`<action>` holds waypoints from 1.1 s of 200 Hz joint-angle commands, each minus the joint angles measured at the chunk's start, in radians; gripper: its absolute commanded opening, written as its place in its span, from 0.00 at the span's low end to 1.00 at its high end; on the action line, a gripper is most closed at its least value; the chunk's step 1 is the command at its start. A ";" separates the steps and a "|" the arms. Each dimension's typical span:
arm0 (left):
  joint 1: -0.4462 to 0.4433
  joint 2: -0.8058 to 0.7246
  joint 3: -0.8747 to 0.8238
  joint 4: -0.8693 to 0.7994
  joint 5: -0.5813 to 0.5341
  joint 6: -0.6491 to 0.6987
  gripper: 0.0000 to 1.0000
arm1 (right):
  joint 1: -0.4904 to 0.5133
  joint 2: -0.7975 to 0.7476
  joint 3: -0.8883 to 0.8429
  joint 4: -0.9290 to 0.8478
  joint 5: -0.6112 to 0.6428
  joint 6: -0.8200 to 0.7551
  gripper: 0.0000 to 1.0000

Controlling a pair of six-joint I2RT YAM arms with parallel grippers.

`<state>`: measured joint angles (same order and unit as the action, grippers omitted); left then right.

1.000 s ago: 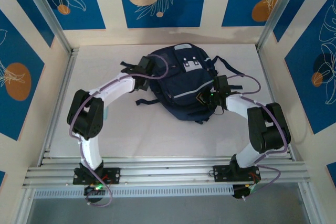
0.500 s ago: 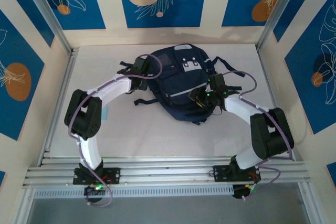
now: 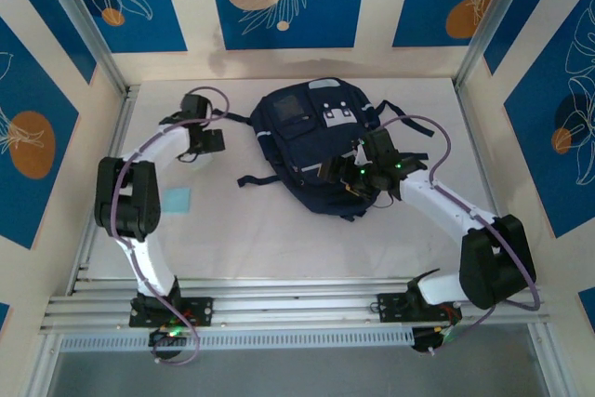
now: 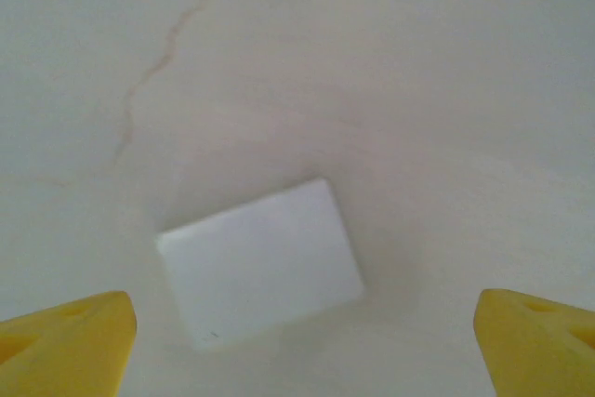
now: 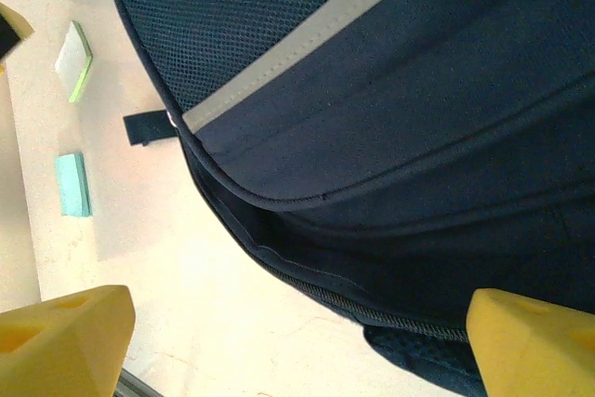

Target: Pack books, pencil case, and school supplies into a backpack

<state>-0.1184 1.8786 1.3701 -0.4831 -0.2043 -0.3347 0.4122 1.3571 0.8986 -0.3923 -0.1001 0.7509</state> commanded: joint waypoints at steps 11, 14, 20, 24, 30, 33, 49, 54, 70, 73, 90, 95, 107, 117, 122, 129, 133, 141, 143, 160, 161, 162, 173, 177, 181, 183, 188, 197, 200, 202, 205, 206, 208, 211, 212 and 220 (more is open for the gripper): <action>0.090 0.092 0.097 -0.023 0.211 0.029 0.93 | 0.016 -0.055 -0.026 -0.029 0.023 -0.007 0.92; 0.096 0.102 0.108 -0.028 0.226 0.031 0.93 | 0.017 -0.058 -0.028 -0.029 0.025 -0.006 0.92; 0.106 0.123 0.128 -0.040 0.252 0.036 0.93 | 0.018 -0.061 -0.030 -0.029 0.030 -0.003 0.92; 0.112 0.137 0.141 -0.047 0.270 0.041 0.93 | 0.019 -0.065 -0.029 -0.029 0.032 -0.001 0.92; 0.118 0.158 0.162 -0.059 0.294 0.051 0.93 | 0.020 -0.070 -0.031 -0.029 0.037 0.001 0.91; 0.118 0.168 0.174 -0.067 0.302 0.054 0.93 | 0.021 -0.073 -0.031 -0.029 0.040 0.002 0.91; 0.122 0.216 0.221 -0.098 0.349 0.082 0.92 | 0.026 -0.085 -0.034 -0.029 0.052 0.007 0.92; 0.121 0.227 0.232 -0.105 0.363 0.087 0.91 | 0.027 -0.089 -0.035 -0.031 0.054 0.008 0.91; 0.122 0.256 0.249 -0.108 0.409 0.098 0.91 | 0.030 -0.101 -0.039 -0.032 0.064 0.012 0.91; 0.122 0.261 0.251 -0.107 0.415 0.100 0.91 | 0.031 -0.103 -0.040 -0.032 0.065 0.014 0.91; 0.121 0.289 0.266 -0.122 0.437 0.110 0.90 | 0.033 -0.115 -0.043 -0.033 0.069 0.017 0.91; 0.122 0.295 0.271 -0.134 0.429 0.109 0.90 | 0.033 -0.120 -0.043 -0.034 0.071 0.017 0.91; 0.122 0.302 0.272 -0.157 0.410 0.101 0.89 | 0.034 -0.129 -0.044 -0.035 0.077 0.019 0.91; 0.122 0.296 0.253 -0.163 0.395 0.084 0.89 | 0.034 -0.137 -0.049 -0.033 0.084 0.021 0.91; 0.122 0.289 0.235 -0.161 0.384 0.071 0.89 | 0.034 -0.140 -0.052 -0.032 0.087 0.022 0.91; 0.122 0.273 0.205 -0.154 0.376 0.051 0.88 | 0.034 -0.143 -0.055 -0.029 0.090 0.025 0.91; 0.122 0.262 0.185 -0.150 0.376 0.039 0.88 | 0.034 -0.145 -0.056 -0.027 0.090 0.026 0.91; 0.119 0.238 0.143 -0.137 0.381 0.016 0.87 | 0.035 -0.145 -0.059 -0.022 0.090 0.028 0.91; 0.118 0.230 0.131 -0.132 0.384 0.010 0.87 | 0.034 -0.145 -0.059 -0.021 0.091 0.028 0.91; 0.103 0.157 0.024 -0.093 0.385 -0.033 0.87 | 0.034 -0.138 -0.061 -0.013 0.088 0.029 0.91; 0.101 0.152 0.018 -0.090 0.384 -0.035 0.87 | 0.034 -0.138 -0.061 -0.013 0.088 0.029 0.91; 0.101 0.147 0.012 -0.087 0.383 -0.037 0.87 | 0.034 -0.137 -0.061 -0.012 0.087 0.029 0.91; 0.086 0.101 -0.051 -0.058 0.379 -0.053 0.87 | 0.034 -0.128 -0.057 -0.005 0.081 0.028 0.91; 0.082 0.086 -0.069 -0.049 0.378 -0.059 0.87 | 0.034 -0.125 -0.056 -0.003 0.079 0.028 0.91; 0.076 0.074 -0.086 -0.043 0.375 -0.064 0.87 | 0.034 -0.120 -0.054 -0.001 0.075 0.028 0.91; 0.073 0.069 -0.095 -0.040 0.373 -0.067 0.87 | 0.034 -0.118 -0.054 0.000 0.073 0.027 0.91; 0.064 0.055 -0.113 -0.032 0.371 -0.070 0.87 | 0.034 -0.112 -0.051 0.003 0.069 0.027 0.91; 0.049 0.037 -0.138 -0.026 0.358 -0.073 0.86 | 0.036 -0.103 -0.045 0.007 0.063 0.026 0.91; 0.044 0.033 -0.143 -0.026 0.352 -0.073 0.86 | 0.037 -0.100 -0.043 0.008 0.061 0.027 0.91; 0.040 0.030 -0.147 -0.026 0.347 -0.073 0.86 | 0.037 -0.099 -0.043 0.009 0.060 0.027 0.91; 0.034 0.028 -0.150 -0.028 0.340 -0.071 0.86 | 0.038 -0.098 -0.042 0.010 0.059 0.027 0.91; 0.033 0.027 -0.150 -0.029 0.337 -0.070 0.86 | 0.039 -0.098 -0.041 0.011 0.059 0.027 0.91; 0.029 0.026 -0.152 -0.032 0.331 -0.067 0.86 | 0.039 -0.096 -0.040 0.012 0.057 0.026 0.91; 0.025 0.026 -0.152 -0.038 0.321 -0.064 0.86 | 0.040 -0.094 -0.038 0.013 0.056 0.026 0.91; 0.023 0.026 -0.151 -0.040 0.317 -0.062 0.86 | 0.040 -0.094 -0.039 0.014 0.056 0.026 0.91; 0.011 0.030 -0.147 -0.058 0.284 -0.050 0.86 | 0.042 -0.092 -0.038 0.017 0.053 0.027 0.91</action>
<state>-0.0631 1.9175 1.2560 -0.4561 0.1261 -0.3622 0.4416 1.2518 0.8497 -0.3981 -0.0269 0.7670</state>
